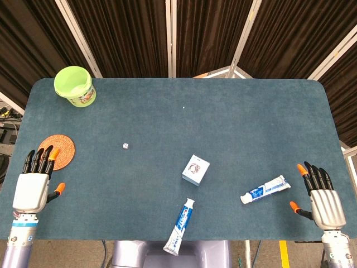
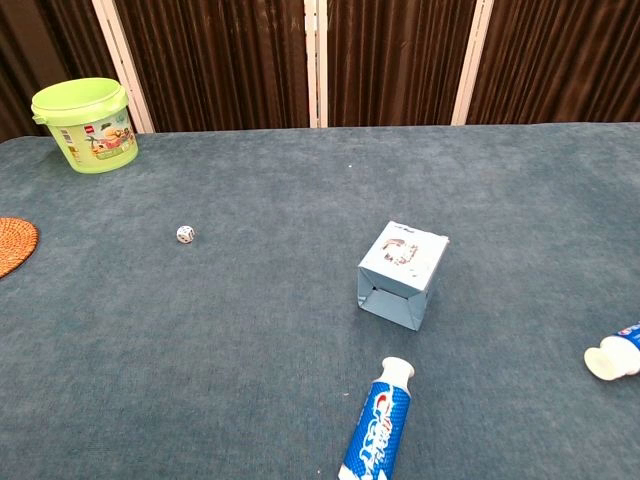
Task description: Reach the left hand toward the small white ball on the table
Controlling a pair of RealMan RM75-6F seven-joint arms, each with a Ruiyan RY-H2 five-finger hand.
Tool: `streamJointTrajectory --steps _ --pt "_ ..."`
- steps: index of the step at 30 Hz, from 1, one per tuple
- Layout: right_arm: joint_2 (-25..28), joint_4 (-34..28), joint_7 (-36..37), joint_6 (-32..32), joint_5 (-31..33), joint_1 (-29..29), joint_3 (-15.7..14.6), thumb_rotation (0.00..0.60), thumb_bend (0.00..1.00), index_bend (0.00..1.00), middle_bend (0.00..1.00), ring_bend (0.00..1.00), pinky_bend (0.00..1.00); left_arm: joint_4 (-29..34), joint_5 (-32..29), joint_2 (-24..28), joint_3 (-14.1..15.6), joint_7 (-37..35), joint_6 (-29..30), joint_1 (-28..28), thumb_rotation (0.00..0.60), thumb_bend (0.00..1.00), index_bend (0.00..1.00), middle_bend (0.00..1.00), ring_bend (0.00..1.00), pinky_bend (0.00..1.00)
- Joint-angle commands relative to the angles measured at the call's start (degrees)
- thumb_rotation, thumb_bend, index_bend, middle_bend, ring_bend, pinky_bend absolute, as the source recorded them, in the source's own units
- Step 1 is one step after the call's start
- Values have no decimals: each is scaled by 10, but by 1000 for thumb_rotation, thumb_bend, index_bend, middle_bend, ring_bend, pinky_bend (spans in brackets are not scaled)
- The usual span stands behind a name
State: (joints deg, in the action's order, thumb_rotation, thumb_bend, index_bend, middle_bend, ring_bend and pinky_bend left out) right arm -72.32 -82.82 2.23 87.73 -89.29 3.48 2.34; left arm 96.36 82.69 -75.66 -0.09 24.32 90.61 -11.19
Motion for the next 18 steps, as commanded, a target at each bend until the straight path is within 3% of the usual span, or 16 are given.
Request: streamJointTrajectory --steps 1,10,18 --pt "0 -1 -1 1 0 -1 0 600 78 0 0 0 0 -1 -1 -1 -2 1 -5 1 600 239 0 0 0 0" --pt "3 -8 -1 11 -8 -4 -2 600 78 0 0 0 0 -15 -7 -4 -11 0 -34 -6 600 239 12 0 0 0" --pt "7 -10 3 -1 2 0 2 600 78 0 0 0 0 -46 -68 -47 -68 44 -137 -78 600 250 146 0 0 0"
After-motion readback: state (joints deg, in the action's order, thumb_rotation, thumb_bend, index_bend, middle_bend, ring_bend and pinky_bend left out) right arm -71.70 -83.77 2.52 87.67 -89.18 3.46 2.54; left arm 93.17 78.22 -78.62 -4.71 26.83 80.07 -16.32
